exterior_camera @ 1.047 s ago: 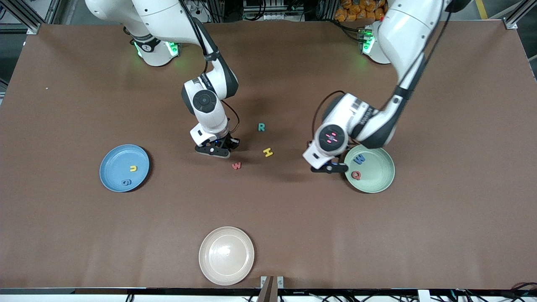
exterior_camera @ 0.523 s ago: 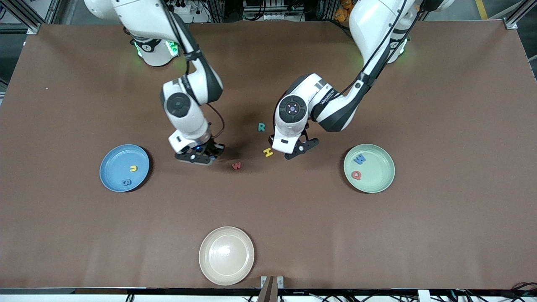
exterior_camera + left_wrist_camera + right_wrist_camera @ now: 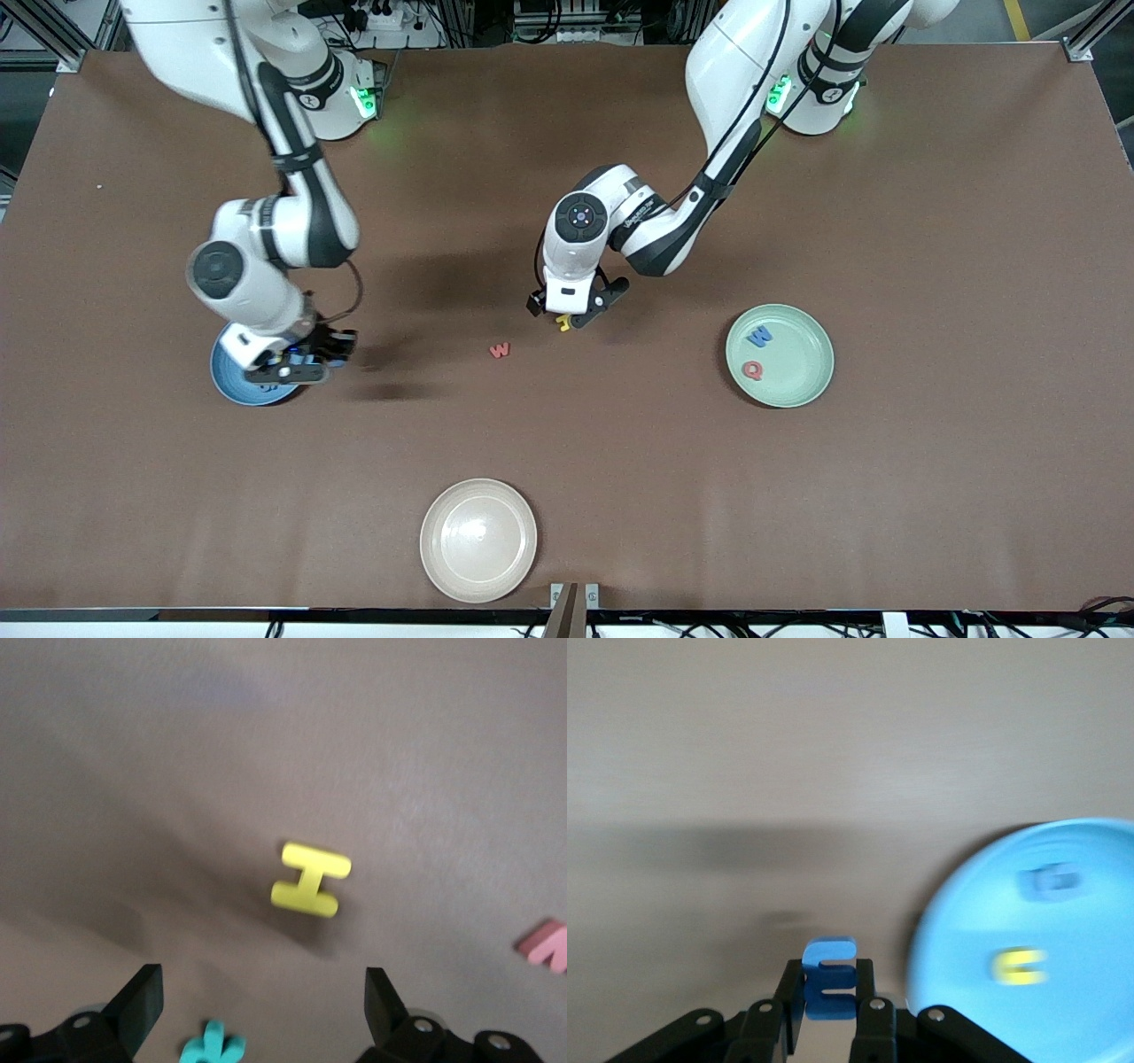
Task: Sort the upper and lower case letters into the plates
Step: 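Drop the blue E on the blue plate while the left gripper grasps the H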
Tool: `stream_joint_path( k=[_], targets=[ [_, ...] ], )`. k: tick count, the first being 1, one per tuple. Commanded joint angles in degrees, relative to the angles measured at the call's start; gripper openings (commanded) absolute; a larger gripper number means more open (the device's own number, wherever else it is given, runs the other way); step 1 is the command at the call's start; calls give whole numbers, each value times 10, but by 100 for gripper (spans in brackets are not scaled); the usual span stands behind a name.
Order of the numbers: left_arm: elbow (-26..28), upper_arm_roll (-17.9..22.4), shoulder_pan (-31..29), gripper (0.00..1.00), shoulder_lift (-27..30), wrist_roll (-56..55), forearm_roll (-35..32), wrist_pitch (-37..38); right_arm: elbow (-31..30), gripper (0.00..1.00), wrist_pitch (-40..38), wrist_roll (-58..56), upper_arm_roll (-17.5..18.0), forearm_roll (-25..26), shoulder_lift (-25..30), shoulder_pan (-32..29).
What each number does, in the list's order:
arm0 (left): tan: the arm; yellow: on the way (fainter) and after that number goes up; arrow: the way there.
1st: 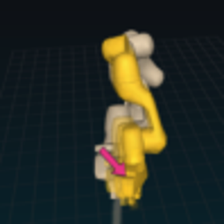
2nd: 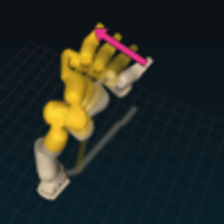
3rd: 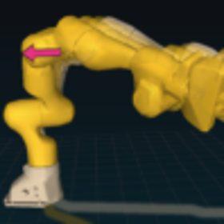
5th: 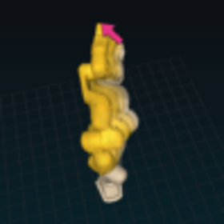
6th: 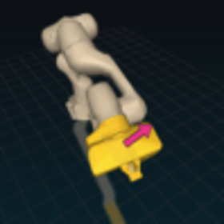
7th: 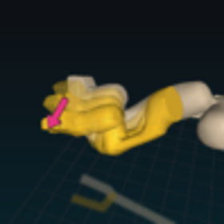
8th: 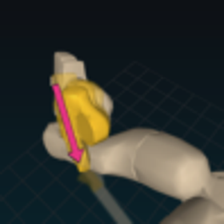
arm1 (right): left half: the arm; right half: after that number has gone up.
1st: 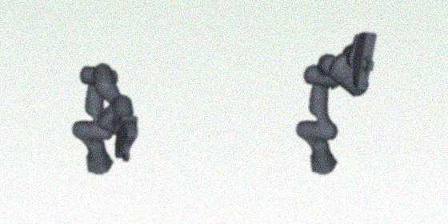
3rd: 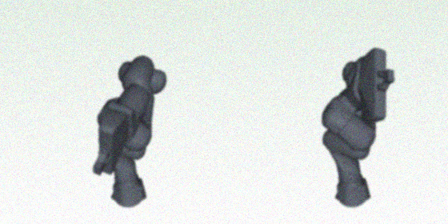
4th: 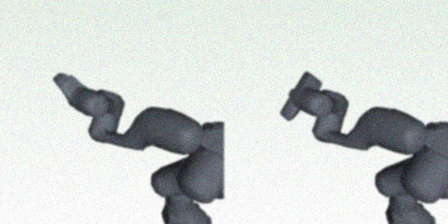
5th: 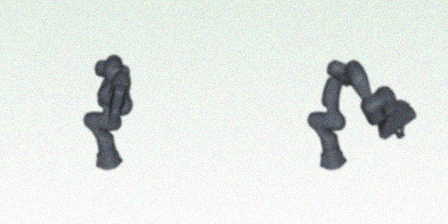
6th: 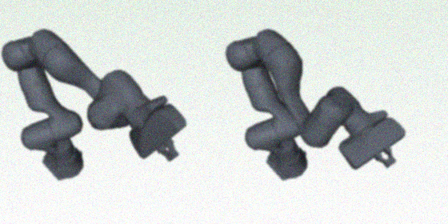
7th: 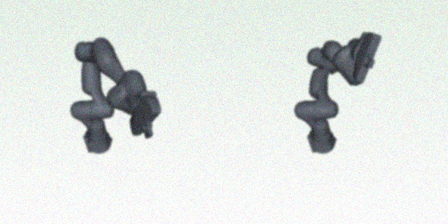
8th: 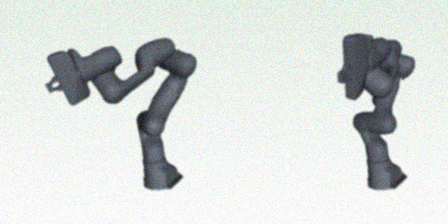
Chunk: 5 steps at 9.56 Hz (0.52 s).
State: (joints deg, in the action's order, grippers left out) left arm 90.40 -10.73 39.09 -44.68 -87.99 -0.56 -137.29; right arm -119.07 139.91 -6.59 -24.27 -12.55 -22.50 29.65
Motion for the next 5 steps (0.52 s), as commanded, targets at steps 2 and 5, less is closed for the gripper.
stream_joint_path(
  k=[2,5],
  targets=[
    [-17,9,0,100,-13,11,-59,-2,-13,0,-14,-174,-44,-5,17,-49],
    [-23,9,8,100,-29,16,-92,-22,-12,95,-15,-242,-44,-5,10,-95]
  ],
)
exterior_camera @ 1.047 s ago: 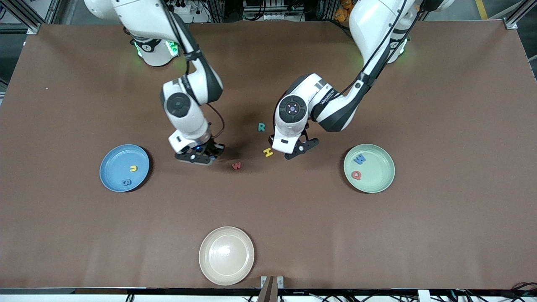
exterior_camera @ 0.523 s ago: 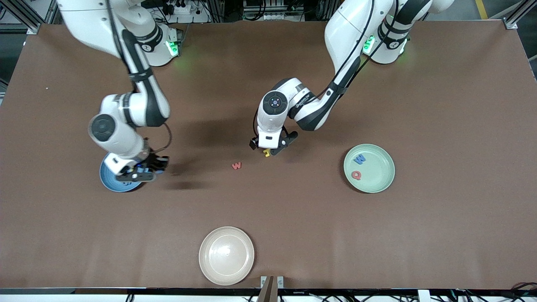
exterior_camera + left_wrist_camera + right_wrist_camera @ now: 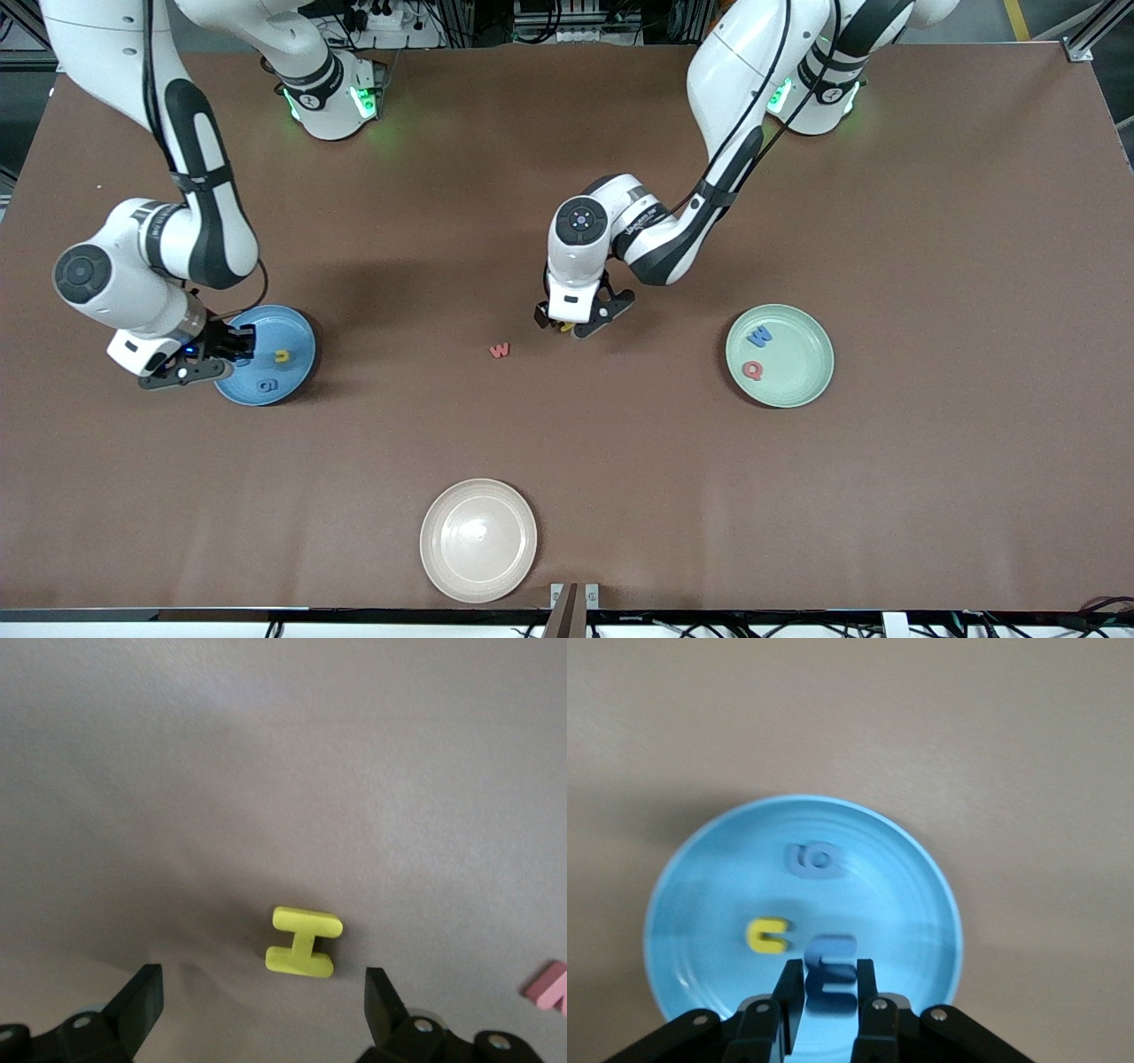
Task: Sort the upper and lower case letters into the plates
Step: 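Drop the blue E on the blue plate while the left gripper grasps the H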
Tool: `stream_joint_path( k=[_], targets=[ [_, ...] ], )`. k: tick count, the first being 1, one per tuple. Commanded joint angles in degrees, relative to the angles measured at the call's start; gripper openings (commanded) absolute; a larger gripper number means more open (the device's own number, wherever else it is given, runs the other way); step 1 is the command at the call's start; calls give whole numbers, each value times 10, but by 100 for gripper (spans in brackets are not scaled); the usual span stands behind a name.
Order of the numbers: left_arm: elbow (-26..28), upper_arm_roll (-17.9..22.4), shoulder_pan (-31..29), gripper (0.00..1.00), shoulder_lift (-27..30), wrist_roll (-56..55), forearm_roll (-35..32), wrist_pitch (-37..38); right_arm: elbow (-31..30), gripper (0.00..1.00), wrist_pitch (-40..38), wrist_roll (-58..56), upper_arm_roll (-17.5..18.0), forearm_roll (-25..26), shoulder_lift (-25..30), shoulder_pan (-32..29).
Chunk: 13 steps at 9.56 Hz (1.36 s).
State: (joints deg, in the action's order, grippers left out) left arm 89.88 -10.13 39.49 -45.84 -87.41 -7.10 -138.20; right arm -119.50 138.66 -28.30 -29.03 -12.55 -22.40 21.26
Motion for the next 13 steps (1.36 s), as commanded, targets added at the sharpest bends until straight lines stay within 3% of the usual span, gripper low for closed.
stream_joint_path(
  k=[1,4,7,8,11,13],
  targets=[
    [-20,3,1,100,-27,19,-42,-18,-7,100,-5,-26,4,-5,9,-11],
    [-28,5,0,98,-42,38,-43,-31,-4,100,-10,-14,7,-9,8,1],
    [-29,7,0,61,-42,39,-42,-31,16,100,-42,72,9,-10,8,46],
    [-29,7,0,42,-42,40,-42,-31,22,100,-42,102,10,-10,8,61],
    [-32,7,-7,29,-39,39,-41,-31,51,100,-61,147,11,-11,-2,98],
    [-32,7,-8,26,-36,39,-41,-31,66,100,-79,166,16,-12,-11,119]
  ],
)
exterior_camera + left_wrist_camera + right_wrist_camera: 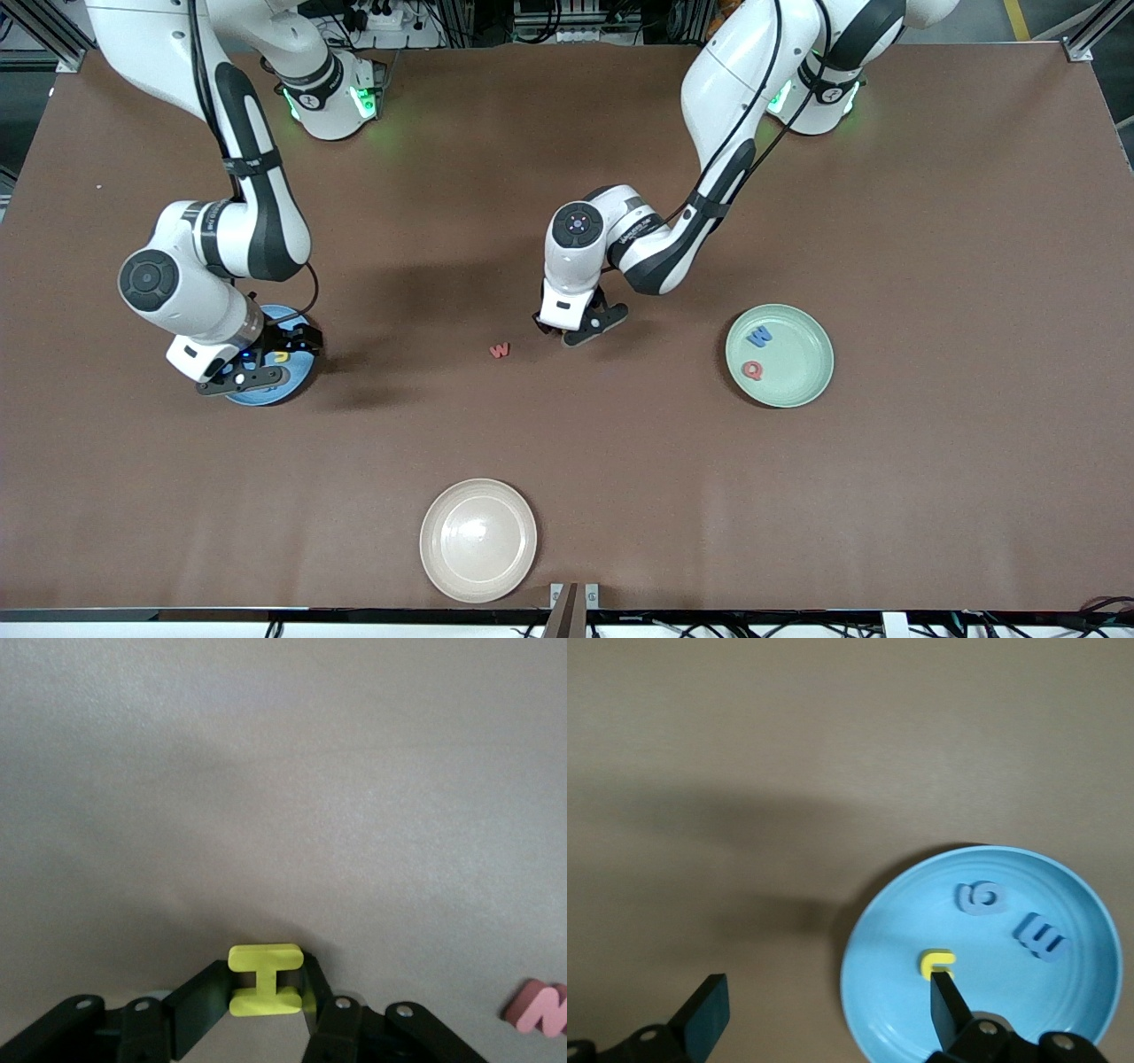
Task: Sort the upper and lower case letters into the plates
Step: 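Carry the yellow H to the green plate while the right gripper reaches the w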
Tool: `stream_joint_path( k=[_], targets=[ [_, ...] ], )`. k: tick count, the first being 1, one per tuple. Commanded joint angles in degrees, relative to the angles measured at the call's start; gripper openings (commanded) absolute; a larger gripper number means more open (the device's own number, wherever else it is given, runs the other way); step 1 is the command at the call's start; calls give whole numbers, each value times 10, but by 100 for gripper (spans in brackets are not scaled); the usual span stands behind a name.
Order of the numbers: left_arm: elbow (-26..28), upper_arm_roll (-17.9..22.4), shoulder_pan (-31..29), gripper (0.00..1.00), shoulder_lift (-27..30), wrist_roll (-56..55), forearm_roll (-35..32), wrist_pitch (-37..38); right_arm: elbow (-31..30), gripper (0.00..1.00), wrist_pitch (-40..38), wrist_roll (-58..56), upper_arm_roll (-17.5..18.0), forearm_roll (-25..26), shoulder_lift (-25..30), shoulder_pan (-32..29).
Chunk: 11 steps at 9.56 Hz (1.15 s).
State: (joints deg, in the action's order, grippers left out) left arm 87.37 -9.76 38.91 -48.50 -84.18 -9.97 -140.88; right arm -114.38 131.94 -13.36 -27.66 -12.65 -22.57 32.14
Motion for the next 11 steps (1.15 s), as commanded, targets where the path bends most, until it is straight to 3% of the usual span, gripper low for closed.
stream_joint_path(
  k=[1,5,7,11],
  targets=[
    [-7,2,-14,26,-5,18,-9,-4,17,100,-9,28,13,-12,-11,14],
    [-7,-11,-40,26,15,30,-8,10,52,100,-5,31,57,-27,-40,18],
    [-6,-12,-45,25,22,45,-8,34,82,100,-5,47,66,-71,-73,33],
    [0,-34,-88,25,52,119,1,104,188,100,-8,212,77,-78,-156,113]
  ],
)
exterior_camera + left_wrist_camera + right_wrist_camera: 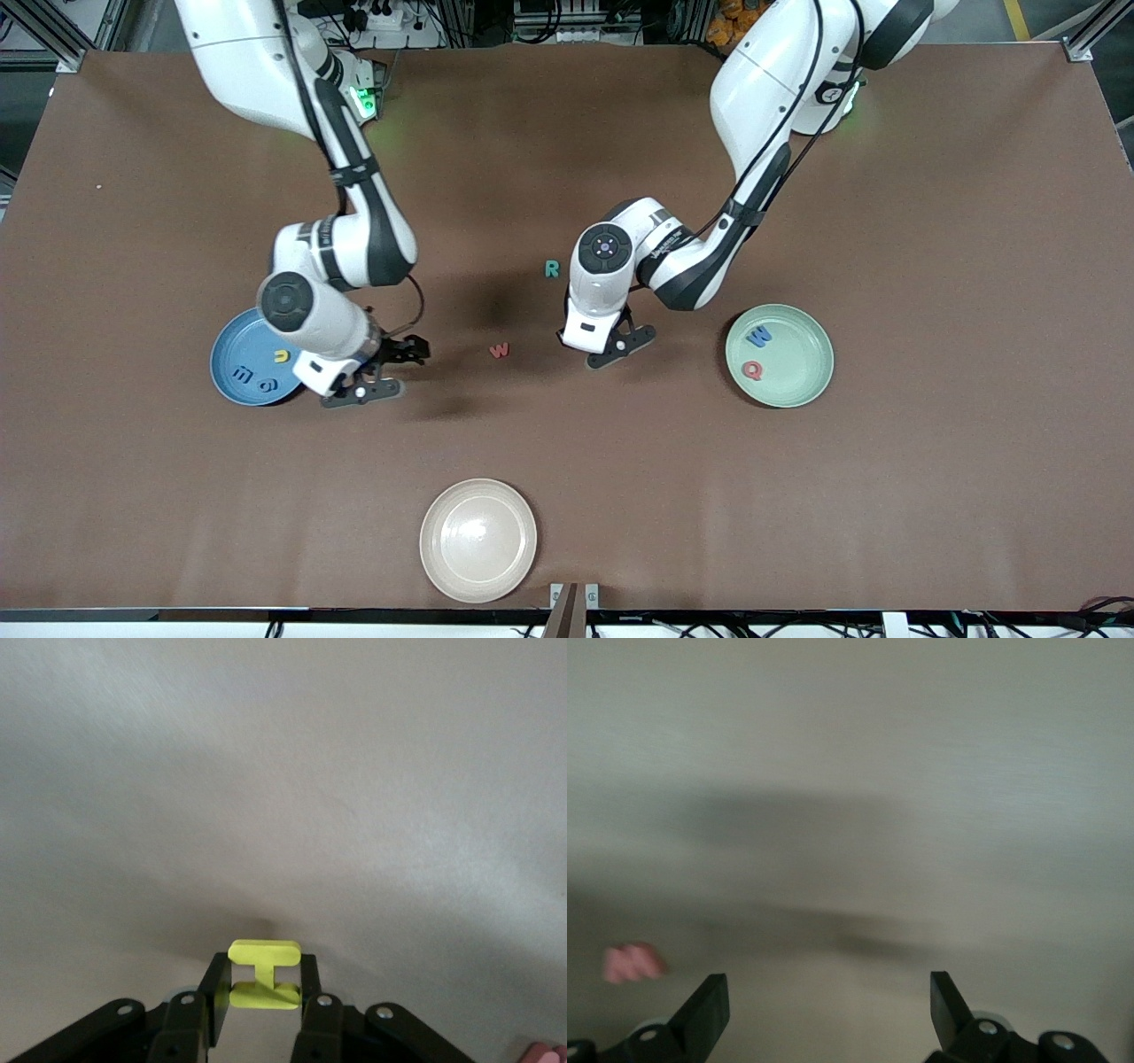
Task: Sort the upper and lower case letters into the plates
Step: 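Carry the yellow H to the green plate while the right gripper reaches the w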
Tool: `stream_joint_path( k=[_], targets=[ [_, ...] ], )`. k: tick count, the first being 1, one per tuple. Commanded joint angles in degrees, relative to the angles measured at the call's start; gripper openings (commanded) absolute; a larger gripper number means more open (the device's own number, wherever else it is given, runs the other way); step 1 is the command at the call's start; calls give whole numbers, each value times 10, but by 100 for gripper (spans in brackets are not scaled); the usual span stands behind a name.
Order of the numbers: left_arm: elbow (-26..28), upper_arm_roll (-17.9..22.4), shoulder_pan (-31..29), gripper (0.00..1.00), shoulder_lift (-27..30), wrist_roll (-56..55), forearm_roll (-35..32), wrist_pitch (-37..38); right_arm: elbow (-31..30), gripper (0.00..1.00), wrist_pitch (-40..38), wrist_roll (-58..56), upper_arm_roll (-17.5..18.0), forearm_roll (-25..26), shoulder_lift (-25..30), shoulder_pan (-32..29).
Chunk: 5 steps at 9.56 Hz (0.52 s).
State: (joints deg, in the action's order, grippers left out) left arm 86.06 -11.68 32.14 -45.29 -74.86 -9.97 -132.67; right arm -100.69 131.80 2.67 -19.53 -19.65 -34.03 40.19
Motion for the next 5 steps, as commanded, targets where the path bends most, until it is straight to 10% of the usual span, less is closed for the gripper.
stream_joint_path(
  k=[1,5],
  targets=[
    [33,-19,-42,25,32,85,1,41,54,100,-3,69,-4,-8,-45,48],
    [177,-20,-139,25,138,301,1,57,52,100,38,104,-4,-8,-78,103]
  ],
)
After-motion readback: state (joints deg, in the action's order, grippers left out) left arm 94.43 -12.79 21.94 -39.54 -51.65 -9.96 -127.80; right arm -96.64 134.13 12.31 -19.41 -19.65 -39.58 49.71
